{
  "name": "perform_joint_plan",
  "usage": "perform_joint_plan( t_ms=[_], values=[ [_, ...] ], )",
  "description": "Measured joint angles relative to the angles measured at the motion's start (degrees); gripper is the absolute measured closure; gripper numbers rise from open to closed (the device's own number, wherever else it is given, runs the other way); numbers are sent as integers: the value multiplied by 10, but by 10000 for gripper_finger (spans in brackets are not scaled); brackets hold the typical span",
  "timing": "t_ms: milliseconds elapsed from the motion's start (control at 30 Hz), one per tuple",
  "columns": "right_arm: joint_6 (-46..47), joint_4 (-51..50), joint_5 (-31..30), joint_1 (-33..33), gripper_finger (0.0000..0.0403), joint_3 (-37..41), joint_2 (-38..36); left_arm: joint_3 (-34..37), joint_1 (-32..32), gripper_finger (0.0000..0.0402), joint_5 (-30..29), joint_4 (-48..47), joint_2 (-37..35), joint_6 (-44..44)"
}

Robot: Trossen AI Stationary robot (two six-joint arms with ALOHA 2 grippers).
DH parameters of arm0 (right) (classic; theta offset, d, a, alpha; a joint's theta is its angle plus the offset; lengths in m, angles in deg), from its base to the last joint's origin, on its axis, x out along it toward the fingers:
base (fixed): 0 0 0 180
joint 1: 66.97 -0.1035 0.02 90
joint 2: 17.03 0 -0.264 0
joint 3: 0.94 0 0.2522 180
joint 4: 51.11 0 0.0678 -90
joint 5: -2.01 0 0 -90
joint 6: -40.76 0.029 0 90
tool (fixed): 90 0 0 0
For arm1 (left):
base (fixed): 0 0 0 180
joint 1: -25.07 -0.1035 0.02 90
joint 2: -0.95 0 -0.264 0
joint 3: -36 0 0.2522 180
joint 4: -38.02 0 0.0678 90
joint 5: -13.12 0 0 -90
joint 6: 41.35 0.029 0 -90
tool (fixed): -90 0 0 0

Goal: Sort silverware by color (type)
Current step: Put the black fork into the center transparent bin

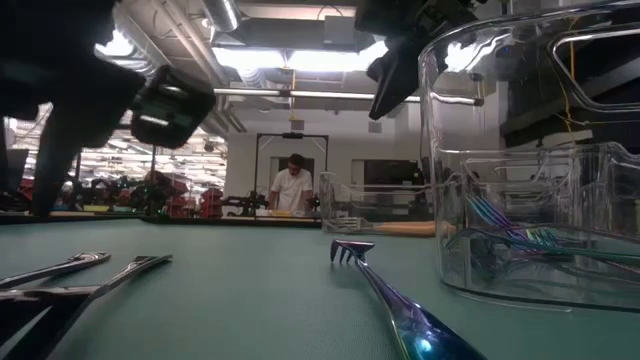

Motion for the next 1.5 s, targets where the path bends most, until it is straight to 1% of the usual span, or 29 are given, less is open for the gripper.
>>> perform_joint_plan(
  t_ms=[200,367,500,967,1067,1500],
  values=[
    [0,12,0,0,317,0,0,0,-2,352,1,9,20,9],
    [0,13,0,0,317,0,0,0,-2,352,-1,26,31,41],
    [0,13,0,0,317,0,0,0,-5,352,-16,26,30,55],
    [0,14,0,0,317,0,0,0,-5,352,9,24,30,53],
    [0,14,0,0,317,0,0,0,-5,352,15,18,30,66],
    [0,14,0,0,317,0,0,0,-15,352,14,7,30,89]
  ],
)
